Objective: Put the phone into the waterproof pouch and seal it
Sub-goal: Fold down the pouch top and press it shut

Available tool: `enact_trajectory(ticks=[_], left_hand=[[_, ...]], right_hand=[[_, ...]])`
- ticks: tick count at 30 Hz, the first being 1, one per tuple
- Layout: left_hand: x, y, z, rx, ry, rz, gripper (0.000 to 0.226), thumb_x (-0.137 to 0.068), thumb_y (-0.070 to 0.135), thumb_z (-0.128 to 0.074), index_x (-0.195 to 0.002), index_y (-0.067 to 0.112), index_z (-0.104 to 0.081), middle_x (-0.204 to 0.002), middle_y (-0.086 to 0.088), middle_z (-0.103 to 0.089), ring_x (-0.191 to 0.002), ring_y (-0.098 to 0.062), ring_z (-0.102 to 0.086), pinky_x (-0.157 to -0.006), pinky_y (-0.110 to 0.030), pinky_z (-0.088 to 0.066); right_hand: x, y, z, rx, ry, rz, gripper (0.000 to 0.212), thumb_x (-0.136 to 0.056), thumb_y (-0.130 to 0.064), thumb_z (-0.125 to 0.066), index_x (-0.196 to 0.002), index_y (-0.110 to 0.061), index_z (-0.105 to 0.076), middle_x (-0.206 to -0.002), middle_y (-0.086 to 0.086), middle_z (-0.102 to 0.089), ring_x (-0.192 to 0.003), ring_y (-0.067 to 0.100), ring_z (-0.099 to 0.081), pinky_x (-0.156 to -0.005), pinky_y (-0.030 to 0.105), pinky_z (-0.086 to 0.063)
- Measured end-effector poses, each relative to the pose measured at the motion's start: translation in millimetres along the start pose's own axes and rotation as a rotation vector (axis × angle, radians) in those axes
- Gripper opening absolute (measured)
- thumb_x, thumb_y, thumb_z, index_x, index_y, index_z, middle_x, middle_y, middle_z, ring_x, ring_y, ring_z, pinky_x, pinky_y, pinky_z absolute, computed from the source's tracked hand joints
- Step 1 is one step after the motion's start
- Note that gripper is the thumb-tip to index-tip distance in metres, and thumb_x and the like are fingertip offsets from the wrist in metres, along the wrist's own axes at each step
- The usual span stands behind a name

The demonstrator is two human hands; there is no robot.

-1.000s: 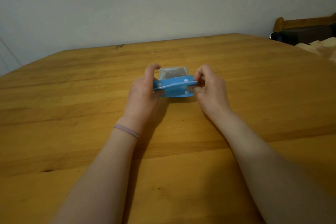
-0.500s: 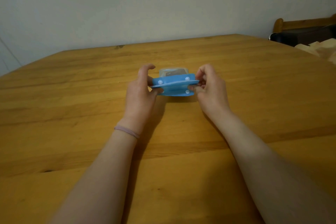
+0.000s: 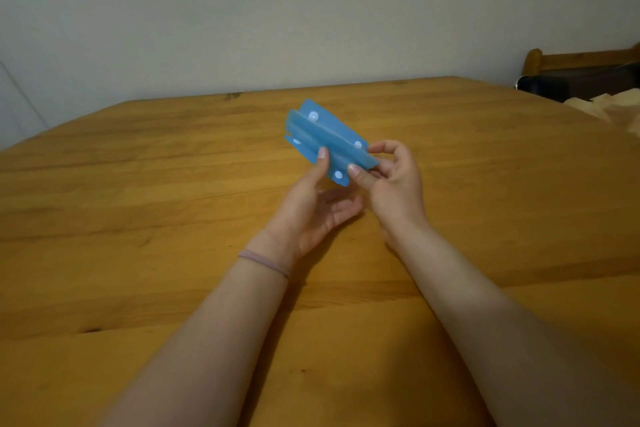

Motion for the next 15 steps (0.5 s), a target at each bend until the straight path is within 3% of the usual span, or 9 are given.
enact_trajectory(ticks=[3,9,12,15], left_hand=[[0.0,3.6,-2.7,0.086,-0.019,-0.056,0.054,-0.096,0.047,-0.039,-0.136,0.012,-0.046,-0.107,-0.011,-0.066,-0.090,-0.025,-0.067,-0.091,-0.044,-0.049],[1.7,14.8,4.7,0.124,0.021,-0.179,0.028,-0.098,0.034,-0.045,-0.113,0.014,-0.057,-0.101,-0.014,-0.065,-0.086,-0.027,-0.065,-0.079,-0.042,-0.053],[2.0,18.2,6.5,0.157,0.059,-0.197,0.028,-0.097,0.024,-0.048,-0.120,0.008,-0.054,-0.108,-0.020,-0.060,-0.096,-0.034,-0.059,-0.083,-0.044,-0.047],[2.1,16.6,10.7,0.153,0.104,-0.201,0.035,-0.095,0.014,-0.052,-0.128,0.002,-0.050,-0.115,-0.025,-0.059,-0.105,-0.040,-0.057,-0.095,-0.050,-0.044]], right_hand=[[7.7,8.9,-11.5,-0.084,-0.053,-0.083,0.035,-0.081,0.005,-0.066,-0.089,-0.021,-0.045,-0.079,0.003,-0.072,-0.051,0.021,-0.064,-0.042,0.027,-0.050],[12.2,12.9,-21.4,0.009,-0.130,-0.090,0.034,-0.074,0.002,-0.073,-0.083,-0.021,-0.049,-0.087,0.011,-0.073,-0.069,0.022,-0.069,-0.057,0.033,-0.053],[12.4,13.8,-22.5,0.029,-0.146,-0.104,0.029,-0.076,-0.001,-0.073,-0.082,-0.018,-0.049,-0.083,0.015,-0.071,-0.067,0.025,-0.069,-0.063,0.039,-0.057],[12.5,15.2,-24.8,0.071,-0.140,-0.117,0.024,-0.078,-0.007,-0.073,-0.083,-0.016,-0.052,-0.092,0.022,-0.069,-0.078,0.033,-0.070,-0.073,0.047,-0.058]])
Point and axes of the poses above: each hand's wrist, its own x-axis away from the middle knuckle, its own z-axis out of the back of the hand, y = z × x, the point moved 5 cm from there along -x, towards the middle knuckle
